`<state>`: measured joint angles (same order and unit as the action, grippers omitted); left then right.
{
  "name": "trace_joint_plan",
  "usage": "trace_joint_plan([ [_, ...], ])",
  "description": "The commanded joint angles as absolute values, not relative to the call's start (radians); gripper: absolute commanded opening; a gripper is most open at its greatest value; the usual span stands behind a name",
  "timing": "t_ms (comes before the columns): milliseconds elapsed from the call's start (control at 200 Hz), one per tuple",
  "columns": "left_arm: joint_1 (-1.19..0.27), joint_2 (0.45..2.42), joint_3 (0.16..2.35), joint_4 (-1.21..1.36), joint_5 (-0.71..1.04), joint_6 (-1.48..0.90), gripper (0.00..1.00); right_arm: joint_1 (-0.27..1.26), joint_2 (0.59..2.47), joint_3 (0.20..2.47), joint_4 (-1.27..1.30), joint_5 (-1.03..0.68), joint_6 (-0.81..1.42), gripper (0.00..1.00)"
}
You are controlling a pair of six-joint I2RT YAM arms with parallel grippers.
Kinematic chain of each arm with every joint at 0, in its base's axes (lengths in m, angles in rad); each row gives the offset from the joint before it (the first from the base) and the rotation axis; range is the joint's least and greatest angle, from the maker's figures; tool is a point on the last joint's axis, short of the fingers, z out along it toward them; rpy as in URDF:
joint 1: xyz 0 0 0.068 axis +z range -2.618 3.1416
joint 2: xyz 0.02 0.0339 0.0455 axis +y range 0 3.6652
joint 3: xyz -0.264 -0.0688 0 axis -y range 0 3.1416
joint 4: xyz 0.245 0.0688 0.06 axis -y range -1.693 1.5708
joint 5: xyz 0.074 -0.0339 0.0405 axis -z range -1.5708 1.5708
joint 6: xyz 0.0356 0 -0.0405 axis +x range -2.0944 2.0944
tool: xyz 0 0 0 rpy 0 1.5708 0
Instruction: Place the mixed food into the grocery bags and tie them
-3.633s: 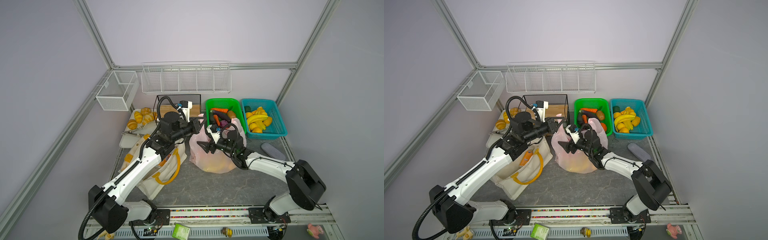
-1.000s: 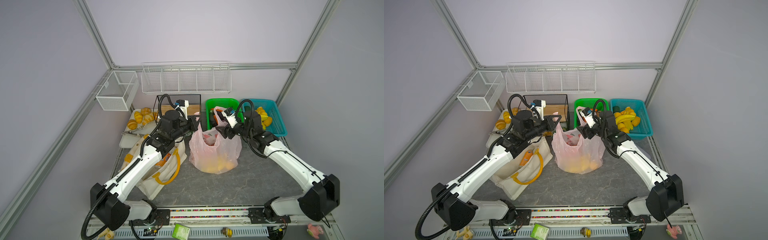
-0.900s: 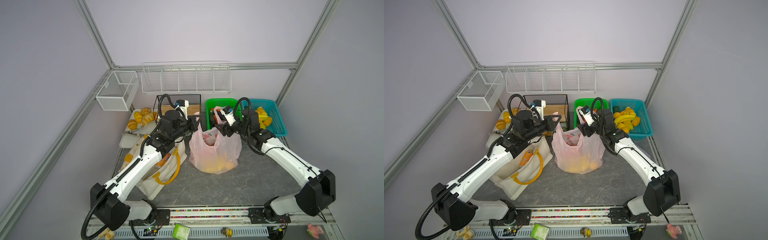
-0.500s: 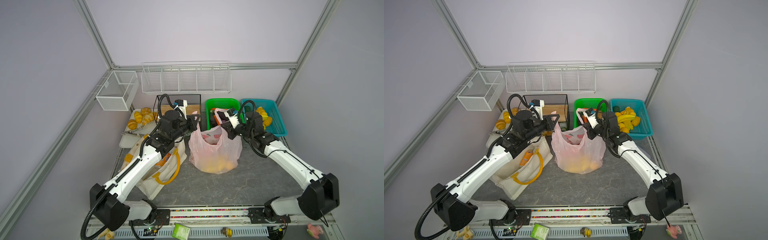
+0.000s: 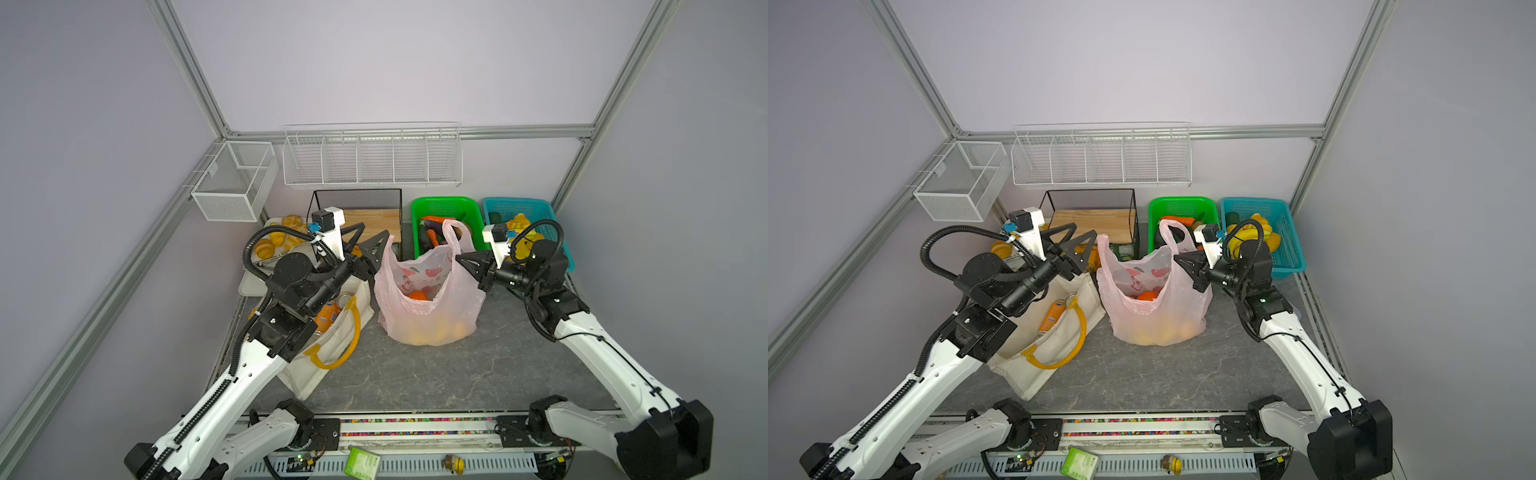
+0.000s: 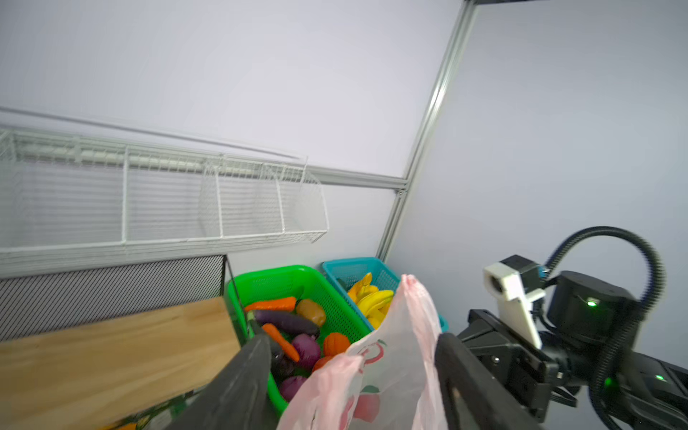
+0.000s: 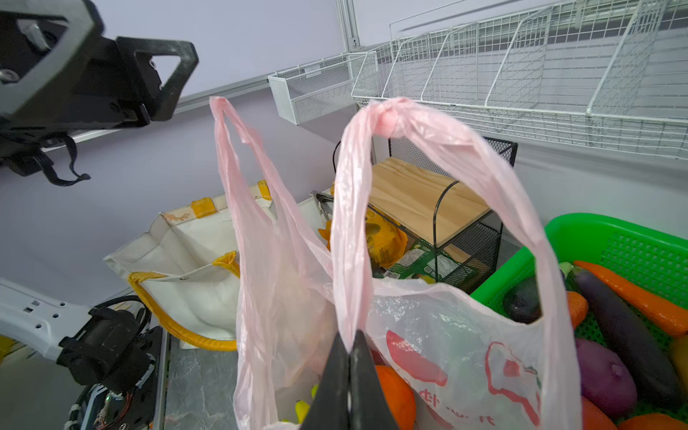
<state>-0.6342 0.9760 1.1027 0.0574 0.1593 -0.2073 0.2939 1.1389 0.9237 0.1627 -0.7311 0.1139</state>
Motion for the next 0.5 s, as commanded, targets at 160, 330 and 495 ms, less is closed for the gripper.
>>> trace_joint_plan([
  [160,-0.765,1.229,1.404,-0.182,0.555,0.119,0.70,0.261,1.102,0.885,0.242,-0.835,0.159,0.06],
  [330,-0.763,1.412,1.579,-0.306,0.577,0.204,0.73,0.245,1.064,0.833,0.244,-0.848,0.163,0.06],
  [495,-0.753,1.565,1.751,-0.415,0.620,0.254,0.78,0.241,1.036,0.808,0.250,-0.857,0.169,0.06],
])
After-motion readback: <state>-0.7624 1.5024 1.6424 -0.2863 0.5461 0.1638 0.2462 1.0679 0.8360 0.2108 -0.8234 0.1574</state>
